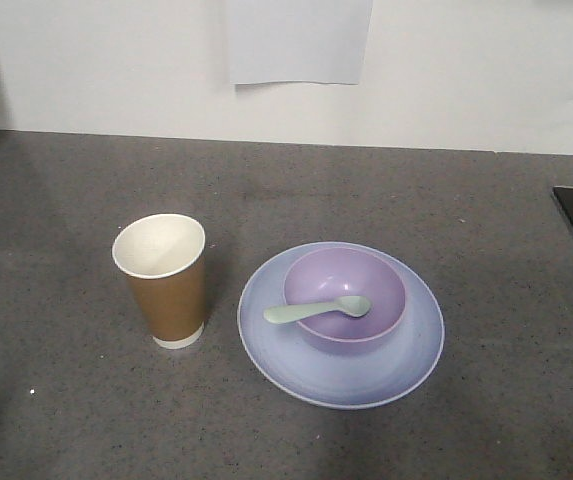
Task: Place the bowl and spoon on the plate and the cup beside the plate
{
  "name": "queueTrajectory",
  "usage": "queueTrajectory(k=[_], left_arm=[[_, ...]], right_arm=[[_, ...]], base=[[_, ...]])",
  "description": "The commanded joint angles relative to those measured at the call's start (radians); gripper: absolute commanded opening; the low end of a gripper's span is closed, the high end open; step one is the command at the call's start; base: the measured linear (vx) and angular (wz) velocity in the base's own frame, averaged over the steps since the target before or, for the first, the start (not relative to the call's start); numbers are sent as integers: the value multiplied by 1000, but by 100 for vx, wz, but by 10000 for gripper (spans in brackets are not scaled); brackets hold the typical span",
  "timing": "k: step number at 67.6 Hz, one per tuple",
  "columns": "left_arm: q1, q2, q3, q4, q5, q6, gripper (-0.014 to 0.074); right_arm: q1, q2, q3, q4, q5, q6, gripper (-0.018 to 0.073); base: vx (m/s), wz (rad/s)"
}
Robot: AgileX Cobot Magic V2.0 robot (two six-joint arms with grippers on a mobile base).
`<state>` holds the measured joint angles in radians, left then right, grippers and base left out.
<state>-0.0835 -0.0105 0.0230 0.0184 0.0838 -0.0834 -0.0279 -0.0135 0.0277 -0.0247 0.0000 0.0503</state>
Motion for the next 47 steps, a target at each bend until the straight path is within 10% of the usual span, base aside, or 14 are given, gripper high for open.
queueTrajectory(k=[1, 47], left_arm=[[4, -14, -18, -7, -68, -11, -6], [4, -14, -18, -7, -68, -11, -6]], right_arm=[[-6, -6, 10, 1, -79, -2, -11], [-6, -6, 10, 0, -79, -6, -11]], base=[[0, 0], [0, 0]])
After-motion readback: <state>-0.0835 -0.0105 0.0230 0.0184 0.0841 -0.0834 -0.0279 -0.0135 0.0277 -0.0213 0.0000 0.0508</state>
